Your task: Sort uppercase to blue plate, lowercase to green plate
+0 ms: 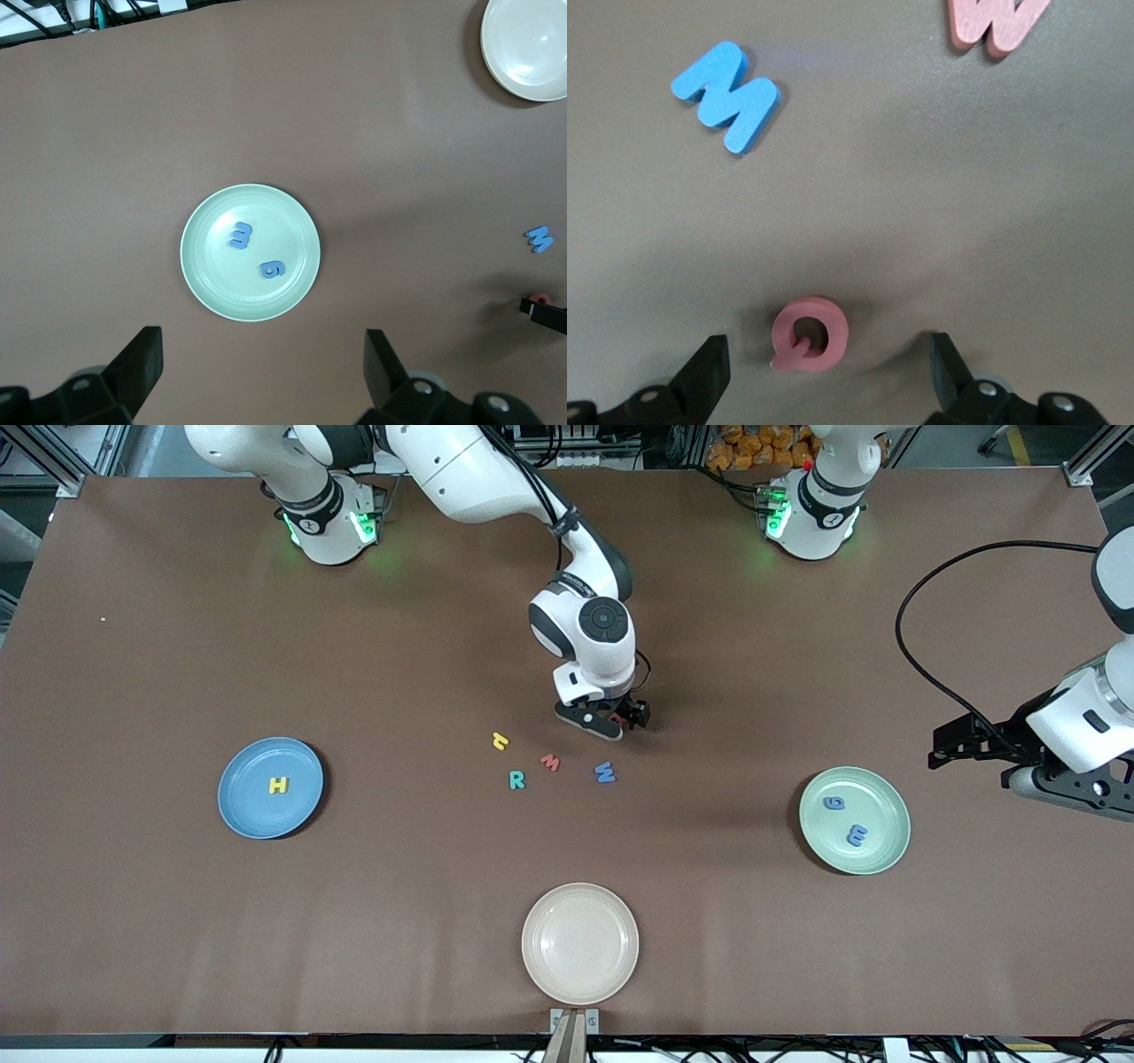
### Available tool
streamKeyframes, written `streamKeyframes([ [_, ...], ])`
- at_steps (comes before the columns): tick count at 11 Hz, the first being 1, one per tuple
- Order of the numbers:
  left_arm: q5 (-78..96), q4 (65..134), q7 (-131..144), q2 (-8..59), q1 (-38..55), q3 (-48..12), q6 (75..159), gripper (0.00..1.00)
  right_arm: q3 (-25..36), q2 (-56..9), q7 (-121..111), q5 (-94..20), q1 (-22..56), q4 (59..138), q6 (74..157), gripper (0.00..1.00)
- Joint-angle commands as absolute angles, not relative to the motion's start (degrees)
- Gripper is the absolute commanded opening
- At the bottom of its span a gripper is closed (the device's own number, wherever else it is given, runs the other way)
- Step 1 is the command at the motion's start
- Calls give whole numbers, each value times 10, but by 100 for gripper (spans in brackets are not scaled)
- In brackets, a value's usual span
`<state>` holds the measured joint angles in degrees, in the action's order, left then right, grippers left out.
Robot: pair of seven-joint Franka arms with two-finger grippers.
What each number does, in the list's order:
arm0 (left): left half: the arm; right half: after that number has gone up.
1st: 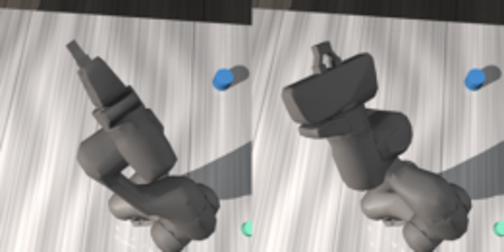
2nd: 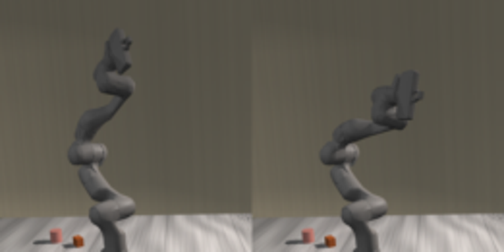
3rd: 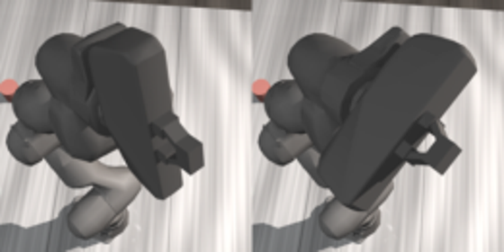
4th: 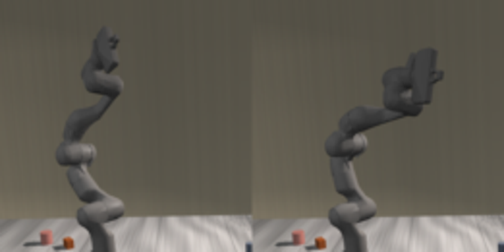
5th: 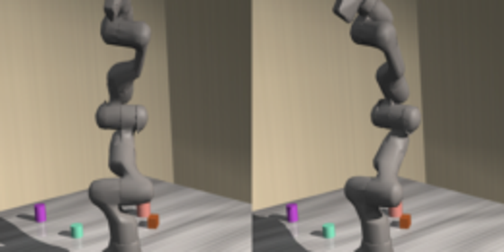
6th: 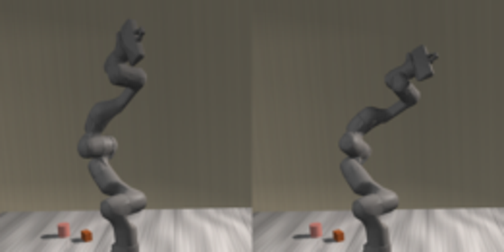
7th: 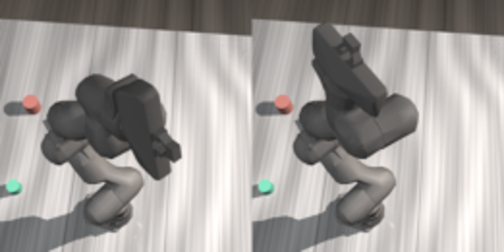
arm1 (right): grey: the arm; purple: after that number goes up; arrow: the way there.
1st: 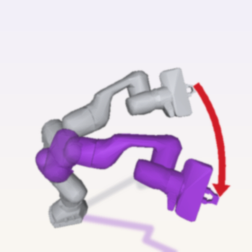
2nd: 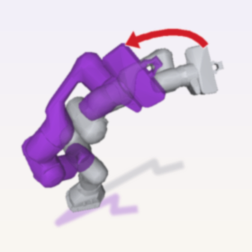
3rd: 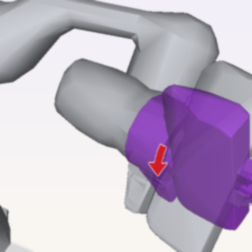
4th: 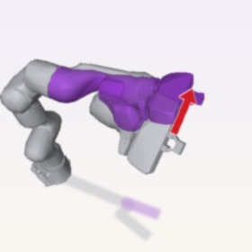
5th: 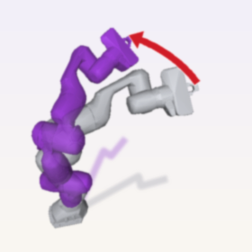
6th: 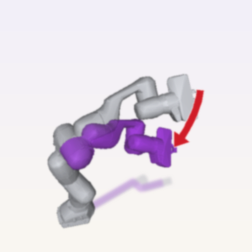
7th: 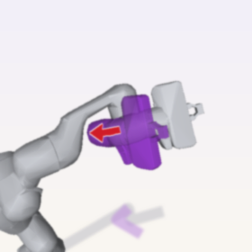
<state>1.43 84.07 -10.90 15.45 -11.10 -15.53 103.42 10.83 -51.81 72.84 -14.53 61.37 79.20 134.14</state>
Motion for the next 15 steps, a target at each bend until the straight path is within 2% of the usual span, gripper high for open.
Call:
streamKeyframes([
  [1,28,852,-102,141,-103,-144,1030,100,110,-530,736,-154,613,772,1337,100],
  [2,28,853,-102,140,-103,-144,1031,100,110,-531,735,-153,613,772,1337,100],
  [3,28,853,-102,141,-103,-144,1031,100,110,-534,734,-153,614,772,1338,92],
  [4,28,853,-102,141,-103,-144,1031,100,110,-537,732,-152,615,771,1338,76],
  [5,28,853,-102,141,-103,-144,1031,100,110,-543,732,-152,616,766,1338,56],
  [6,28,853,-102,141,-102,-144,1031,100,111,-547,730,-149,617,763,1337,18],
  [7,28,853,-103,142,-103,-144,1031,100,111,-547,725,-148,617,763,1337,0],
  [15,28,853,-101,142,-95,-143,1031,100,112,-527,706,-142,612,757,1318,0],
])
